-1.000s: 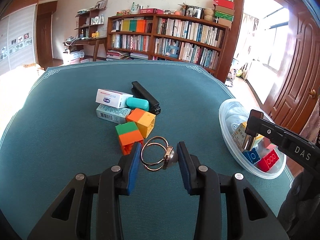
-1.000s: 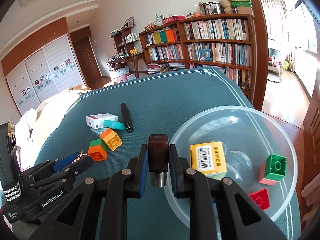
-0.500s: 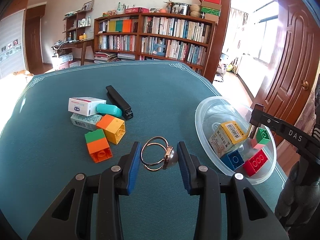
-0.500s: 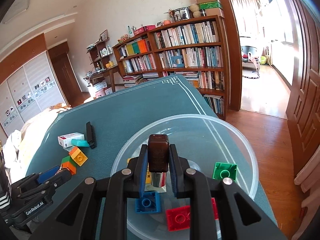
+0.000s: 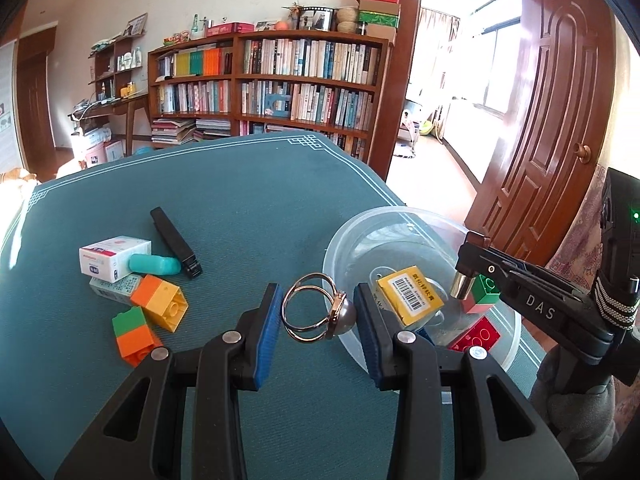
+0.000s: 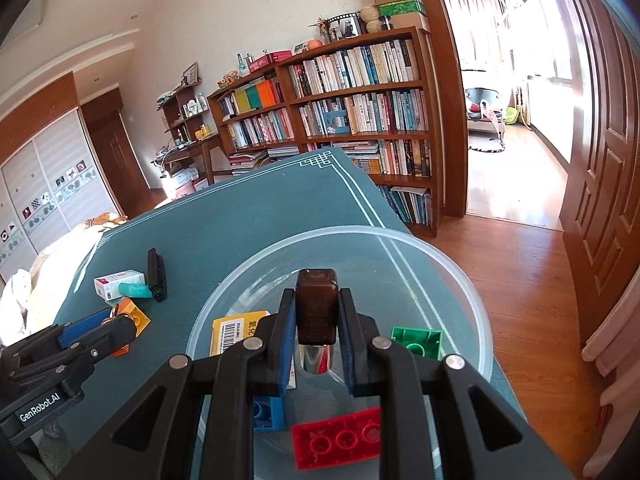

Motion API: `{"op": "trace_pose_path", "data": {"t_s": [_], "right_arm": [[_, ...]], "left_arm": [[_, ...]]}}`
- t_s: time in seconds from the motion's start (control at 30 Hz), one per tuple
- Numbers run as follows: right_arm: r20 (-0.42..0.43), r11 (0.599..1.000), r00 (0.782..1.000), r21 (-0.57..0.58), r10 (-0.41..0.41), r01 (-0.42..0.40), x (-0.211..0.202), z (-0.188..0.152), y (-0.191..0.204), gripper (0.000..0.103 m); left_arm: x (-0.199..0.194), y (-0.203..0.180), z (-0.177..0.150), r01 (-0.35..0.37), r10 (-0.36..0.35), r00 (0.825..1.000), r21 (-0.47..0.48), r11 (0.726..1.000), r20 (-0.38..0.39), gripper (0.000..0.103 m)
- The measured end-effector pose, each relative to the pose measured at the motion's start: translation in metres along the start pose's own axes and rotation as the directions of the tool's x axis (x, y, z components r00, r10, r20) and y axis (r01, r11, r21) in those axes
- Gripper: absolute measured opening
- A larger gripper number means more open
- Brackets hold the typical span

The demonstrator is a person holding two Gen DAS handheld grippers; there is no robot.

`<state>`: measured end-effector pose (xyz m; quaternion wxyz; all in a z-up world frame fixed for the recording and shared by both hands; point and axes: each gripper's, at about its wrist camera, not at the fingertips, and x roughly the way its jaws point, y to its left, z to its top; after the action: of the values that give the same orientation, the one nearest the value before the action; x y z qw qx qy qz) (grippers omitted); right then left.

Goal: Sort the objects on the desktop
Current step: 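Carry the ring and lipstick over the clear bowl and lower them inside, then open both grippers to release the ring and lipstick into the bowl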

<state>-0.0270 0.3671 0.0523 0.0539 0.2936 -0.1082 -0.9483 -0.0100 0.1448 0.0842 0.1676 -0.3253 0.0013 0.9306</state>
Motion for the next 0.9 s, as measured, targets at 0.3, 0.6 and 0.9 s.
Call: {"op": "trace_pose_path", "data": {"t_s": [0.3, 0.6, 0.9], "right_arm": [[-0.010, 1.000, 1.000, 0.016, -0.016, 0.017, 0.003, 0.001, -0.008, 0.022], [-0.023, 0.999, 0.999, 0.044, -0.029, 0.030, 0.007, 0.000, -0.016, 0.023], [-0.023, 0.993, 0.998, 0.100, -0.062, 0.064, 0.007, 0.003, -0.027, 0.040]], "left_arm": [[0.016, -0.017, 0.015, 0.046, -0.046, 0.999, 0.013, 0.999, -0.007, 0.040], [0.029, -0.031, 0.026, 0.080, -0.079, 0.997, 0.027, 0.996, -0.021, 0.040], [0.031, -0.021, 0.023, 0.163, -0.165, 0.986, -0.046, 0.986, -0.037, 0.040]]}}
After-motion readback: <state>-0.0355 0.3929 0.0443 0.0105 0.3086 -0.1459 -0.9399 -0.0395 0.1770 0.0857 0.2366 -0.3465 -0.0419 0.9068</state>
